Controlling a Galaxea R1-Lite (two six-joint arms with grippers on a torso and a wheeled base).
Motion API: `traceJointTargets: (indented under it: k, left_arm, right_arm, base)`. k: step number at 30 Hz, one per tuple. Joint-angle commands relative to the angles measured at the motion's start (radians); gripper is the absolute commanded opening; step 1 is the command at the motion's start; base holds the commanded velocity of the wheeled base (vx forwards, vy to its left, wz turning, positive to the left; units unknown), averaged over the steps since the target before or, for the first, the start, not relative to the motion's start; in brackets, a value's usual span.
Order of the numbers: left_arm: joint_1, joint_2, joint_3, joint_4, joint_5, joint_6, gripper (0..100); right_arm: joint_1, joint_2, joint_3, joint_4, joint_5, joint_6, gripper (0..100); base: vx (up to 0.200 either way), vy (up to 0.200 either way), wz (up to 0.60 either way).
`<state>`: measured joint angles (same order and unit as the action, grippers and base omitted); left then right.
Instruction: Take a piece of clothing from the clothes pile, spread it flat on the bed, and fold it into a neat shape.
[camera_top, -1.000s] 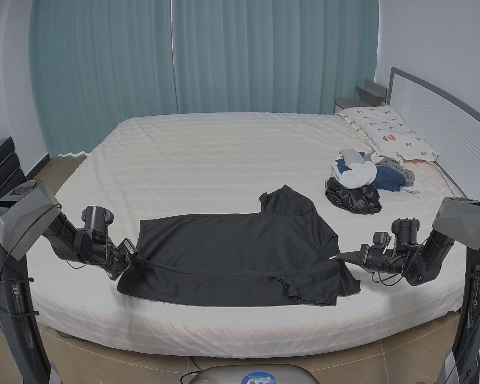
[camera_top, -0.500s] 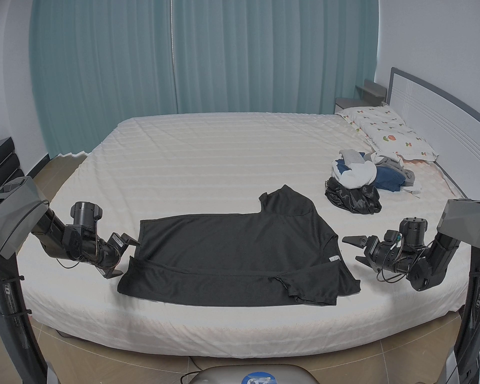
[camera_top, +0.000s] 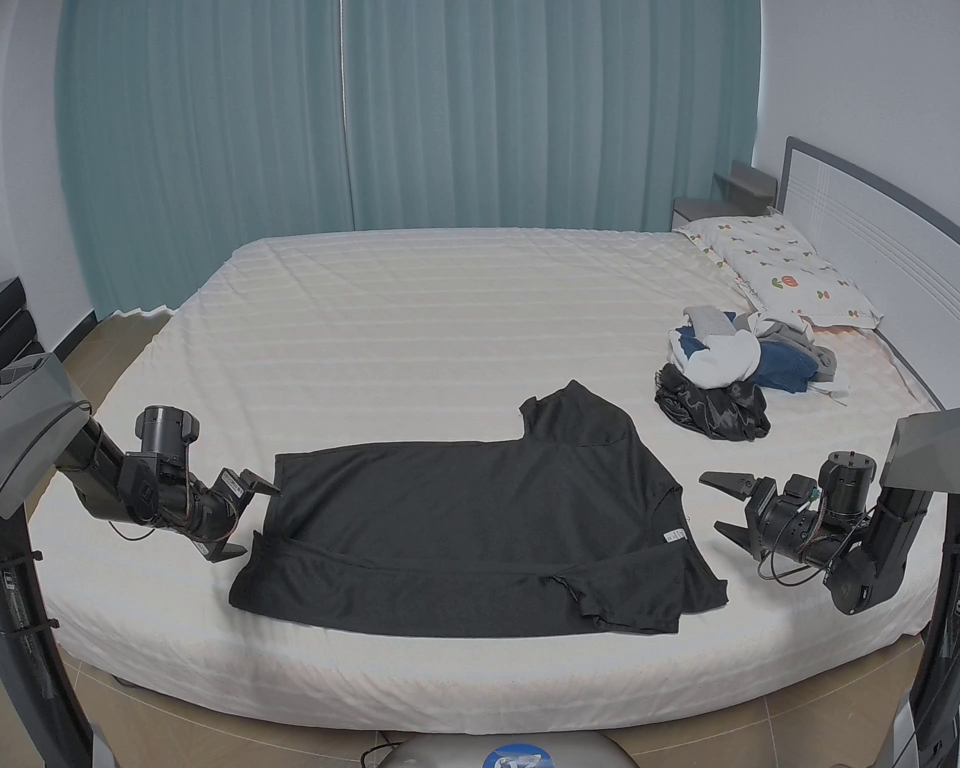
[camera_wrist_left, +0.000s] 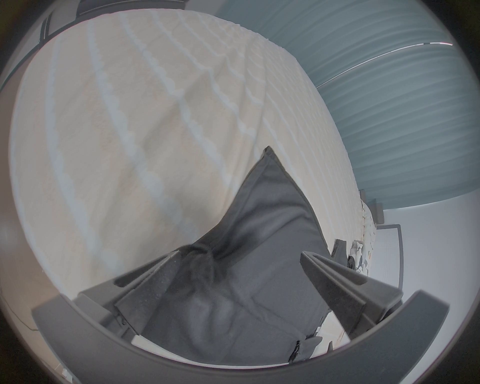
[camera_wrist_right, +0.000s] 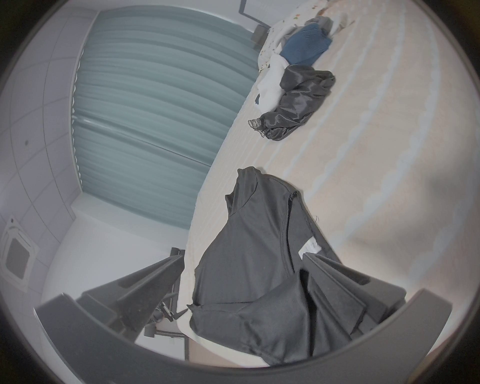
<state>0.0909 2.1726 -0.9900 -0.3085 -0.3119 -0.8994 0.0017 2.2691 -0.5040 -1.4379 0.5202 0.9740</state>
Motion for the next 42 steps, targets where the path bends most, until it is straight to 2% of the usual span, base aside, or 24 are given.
traceJointTargets:
  k: [1,7,8,13,16,19,29,30,36,39,42]
  left_arm:
    - [-0.002,-0.002,0.005,0.005,0.001,0.004,100]
    - [0.003,-0.005,0.034,0.005,0.001,0.053,100]
    - [0.003,-0.007,0.037,0.003,0.001,0.059,100]
    - [0.003,-0.013,0.100,-0.003,-0.007,0.227,100]
    - [0.001,-0.010,0.103,-0.003,-0.038,0.289,100]
    - [0.001,-0.010,0.103,-0.004,-0.064,0.321,100]
    - [0.001,-0.002,0.100,-0.004,-0.065,0.389,100]
    - [0.001,0.000,0.103,-0.003,-0.062,0.398,0]
    - [0.004,0.006,0.113,0.000,-0.038,0.404,0]
    - [0.015,0.010,0.113,-0.001,0.007,0.401,0]
    - [0.024,0.012,0.108,-0.001,0.019,0.389,0]
  right_arm:
    - [-0.002,0.010,0.021,-0.001,0.001,-0.035,100]
    - [0.008,0.061,0.044,-0.001,0.001,-0.164,100]
    - [0.008,0.063,0.044,-0.003,0.001,-0.167,100]
    - [0.011,0.076,0.048,-0.003,0.001,-0.184,100]
    - [0.021,0.078,0.050,-0.003,0.001,-0.184,100]
    - [0.023,0.078,0.050,-0.003,0.001,-0.186,100]
    - [0.024,0.093,0.058,-0.013,0.001,-0.224,100]
    - [0.024,0.096,0.058,-0.016,0.001,-0.224,100]
    - [0.023,0.096,0.059,-0.019,0.000,-0.225,100]
    - [0.024,0.098,0.058,-0.021,-0.003,-0.248,100]
    - [0.024,0.099,0.058,-0.029,-0.005,-0.271,100]
  base:
    - [0.000,0.000,0.00]
    - [0.000,0.000,0.00]
    - [0.000,0.000,0.00]
    - [0.000,0.000,0.00]
    - [0.000,0.000,0.00]
    - [0.000,0.000,0.00]
    - [0.000,0.000,0.00]
    - [0.000,0.000,0.00]
    - [0.000,0.000,0.00]
    - [0.000,0.000,0.00]
    - [0.000,0.000,0.00]
